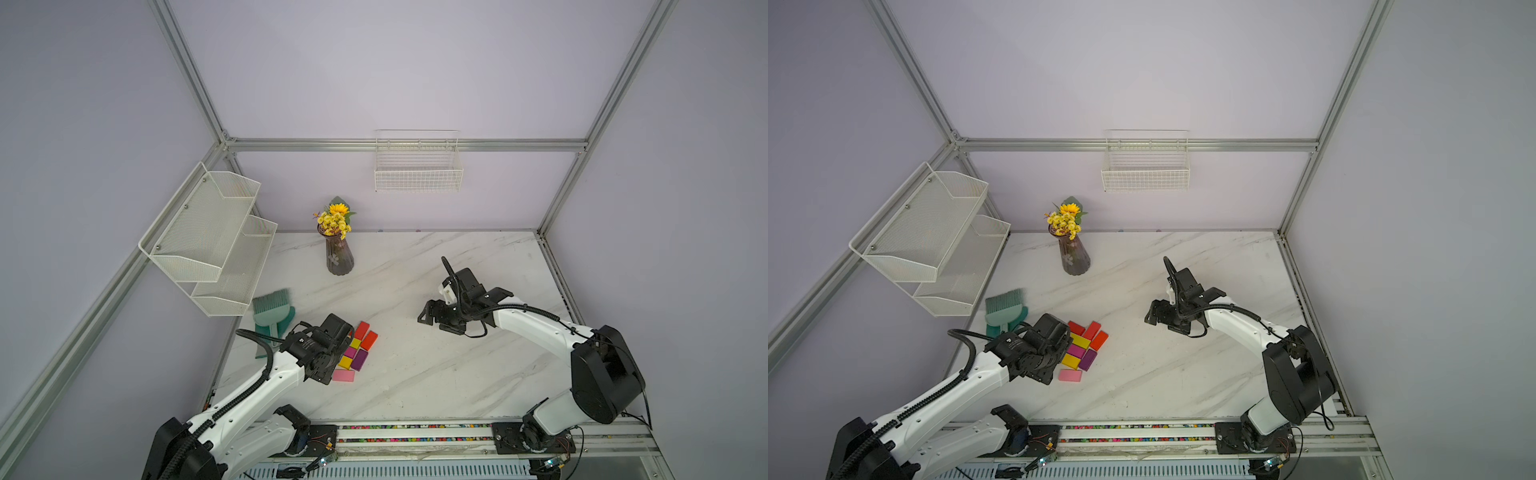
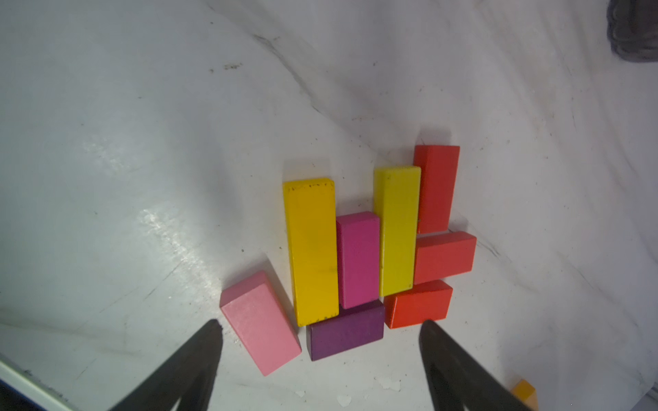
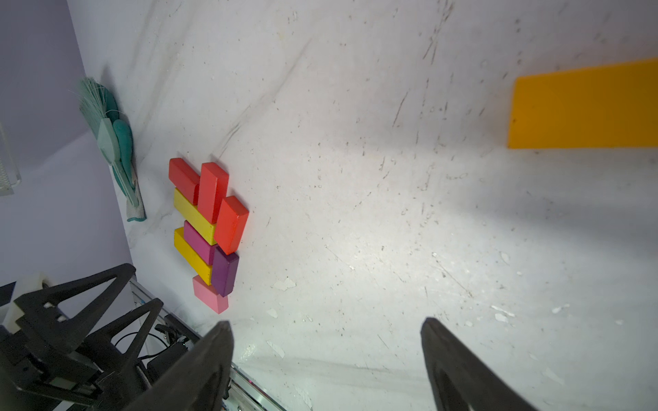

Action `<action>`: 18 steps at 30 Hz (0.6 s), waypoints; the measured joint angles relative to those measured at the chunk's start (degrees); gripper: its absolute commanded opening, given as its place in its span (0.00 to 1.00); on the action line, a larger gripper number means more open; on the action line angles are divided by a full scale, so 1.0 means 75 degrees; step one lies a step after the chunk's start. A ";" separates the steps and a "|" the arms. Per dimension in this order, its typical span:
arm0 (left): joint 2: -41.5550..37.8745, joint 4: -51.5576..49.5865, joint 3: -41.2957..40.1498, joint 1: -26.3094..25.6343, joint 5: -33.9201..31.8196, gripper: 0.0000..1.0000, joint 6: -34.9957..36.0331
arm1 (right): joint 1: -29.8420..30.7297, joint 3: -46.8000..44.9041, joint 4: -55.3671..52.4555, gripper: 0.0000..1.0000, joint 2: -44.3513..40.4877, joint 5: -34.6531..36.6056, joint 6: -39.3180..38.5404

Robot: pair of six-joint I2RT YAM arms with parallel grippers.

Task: Assemble the letter c with building blocks
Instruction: Pick up the building block from the center of the board.

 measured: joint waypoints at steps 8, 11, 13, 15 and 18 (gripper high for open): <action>0.0530 0.0347 -0.0187 0.0796 -0.0009 0.76 -0.0064 | 0.0003 0.0000 -0.0093 0.85 0.0000 0.0099 -0.0152; 0.0863 0.0455 -0.0125 0.1084 0.0044 0.75 0.0131 | 0.0003 0.0000 -0.0125 0.85 0.0000 0.0114 -0.0172; 0.1122 0.0542 -0.0026 0.1253 0.0128 0.74 0.0291 | 0.0003 0.0000 -0.0128 0.85 0.0000 0.0119 -0.0189; 0.1384 0.0627 0.0105 0.1390 0.0219 0.73 0.0452 | 0.0003 0.0003 -0.0143 0.85 0.0000 0.0119 -0.0224; 0.1757 0.0752 0.0303 0.1521 0.0388 0.71 0.0644 | 0.0003 0.0003 -0.0149 0.85 0.0003 0.0122 -0.0274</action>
